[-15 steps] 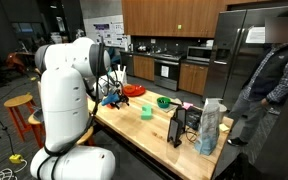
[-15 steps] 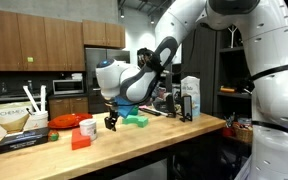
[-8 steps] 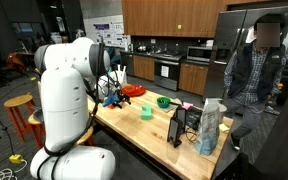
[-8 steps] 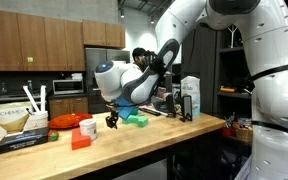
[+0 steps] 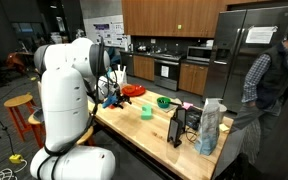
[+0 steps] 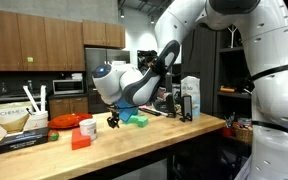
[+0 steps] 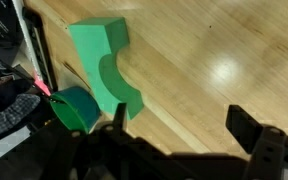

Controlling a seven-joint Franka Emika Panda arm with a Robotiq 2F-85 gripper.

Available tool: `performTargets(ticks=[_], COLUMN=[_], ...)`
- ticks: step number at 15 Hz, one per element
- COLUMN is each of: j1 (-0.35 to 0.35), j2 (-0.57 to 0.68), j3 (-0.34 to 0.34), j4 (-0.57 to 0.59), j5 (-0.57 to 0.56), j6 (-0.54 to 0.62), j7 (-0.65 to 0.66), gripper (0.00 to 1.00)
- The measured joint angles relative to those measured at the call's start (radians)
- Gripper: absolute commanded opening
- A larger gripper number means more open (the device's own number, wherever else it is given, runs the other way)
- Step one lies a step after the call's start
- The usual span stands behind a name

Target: Push the white tin to left

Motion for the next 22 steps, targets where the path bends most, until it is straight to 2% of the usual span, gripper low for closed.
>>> performTargets(ticks=[7, 13, 17, 22], j1=[-0.004, -0.025, -0.031, -0.032], j2=[0.004, 0.002, 0.002, 0.002], j3=[0.003, 0.0, -0.007, -0.007], j4=[0.005, 0.003, -0.001, -0.003], j5=[0.002, -0.013, -0.096, -0.218], j6=[0.006, 0.151, 0.204, 0.203], j7=[-0.003, 0.034, 0.118, 0.292], gripper=[1.0, 1.0, 1.0, 1.0])
